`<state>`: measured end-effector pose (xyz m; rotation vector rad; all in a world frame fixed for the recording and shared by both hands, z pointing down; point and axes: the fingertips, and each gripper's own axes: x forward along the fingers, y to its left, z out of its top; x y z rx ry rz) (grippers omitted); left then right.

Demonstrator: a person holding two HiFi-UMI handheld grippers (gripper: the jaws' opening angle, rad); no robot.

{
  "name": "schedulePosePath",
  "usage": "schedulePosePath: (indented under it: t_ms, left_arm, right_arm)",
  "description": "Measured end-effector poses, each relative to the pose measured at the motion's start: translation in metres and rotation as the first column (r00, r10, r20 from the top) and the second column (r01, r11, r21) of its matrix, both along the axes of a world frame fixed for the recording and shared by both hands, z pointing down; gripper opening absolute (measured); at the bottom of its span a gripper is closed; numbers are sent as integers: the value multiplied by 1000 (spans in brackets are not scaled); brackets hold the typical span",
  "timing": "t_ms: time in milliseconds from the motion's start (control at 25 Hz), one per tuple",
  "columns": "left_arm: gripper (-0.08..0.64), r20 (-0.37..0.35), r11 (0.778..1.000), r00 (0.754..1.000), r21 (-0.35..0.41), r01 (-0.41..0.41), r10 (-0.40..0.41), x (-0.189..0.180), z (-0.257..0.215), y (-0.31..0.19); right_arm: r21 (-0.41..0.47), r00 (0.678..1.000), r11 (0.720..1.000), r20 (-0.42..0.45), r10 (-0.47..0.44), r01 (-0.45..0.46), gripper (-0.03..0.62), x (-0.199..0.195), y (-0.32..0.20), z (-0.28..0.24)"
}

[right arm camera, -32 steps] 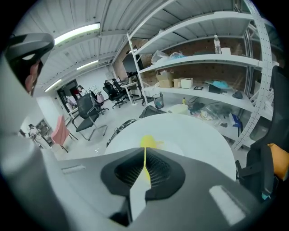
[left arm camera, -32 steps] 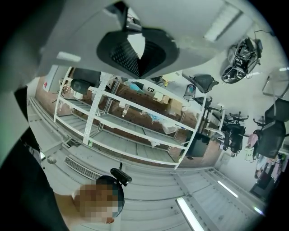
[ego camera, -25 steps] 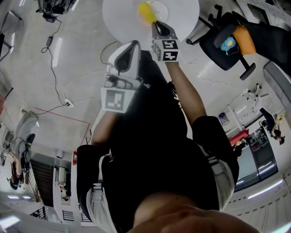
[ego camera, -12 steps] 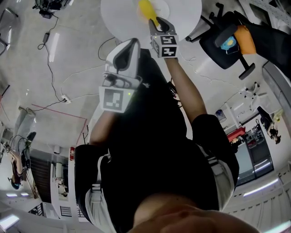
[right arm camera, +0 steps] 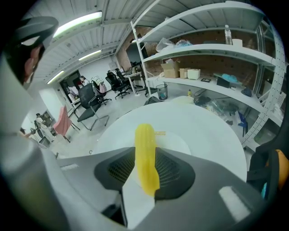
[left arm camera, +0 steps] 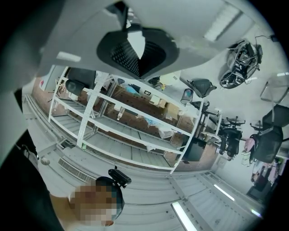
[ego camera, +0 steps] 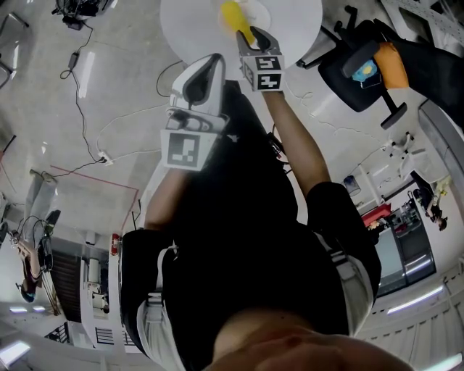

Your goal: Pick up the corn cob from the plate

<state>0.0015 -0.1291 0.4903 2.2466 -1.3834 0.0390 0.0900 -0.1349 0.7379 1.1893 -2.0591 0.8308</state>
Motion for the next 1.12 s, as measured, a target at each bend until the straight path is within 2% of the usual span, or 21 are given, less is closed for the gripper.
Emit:
schedulePosePath:
  t_ms: [400,1120]
  left_arm:
    - [2,13,999,999,3,34,-34,-9,20,-33]
    - [2,12,999,999,9,52,-52,-8,43,-63]
  right_arm:
    - [-8,1000,1000,-6,9,-9,167,-1,-9,4]
    - [-27,999,999,-17,-42,41,233,-8,-9,22]
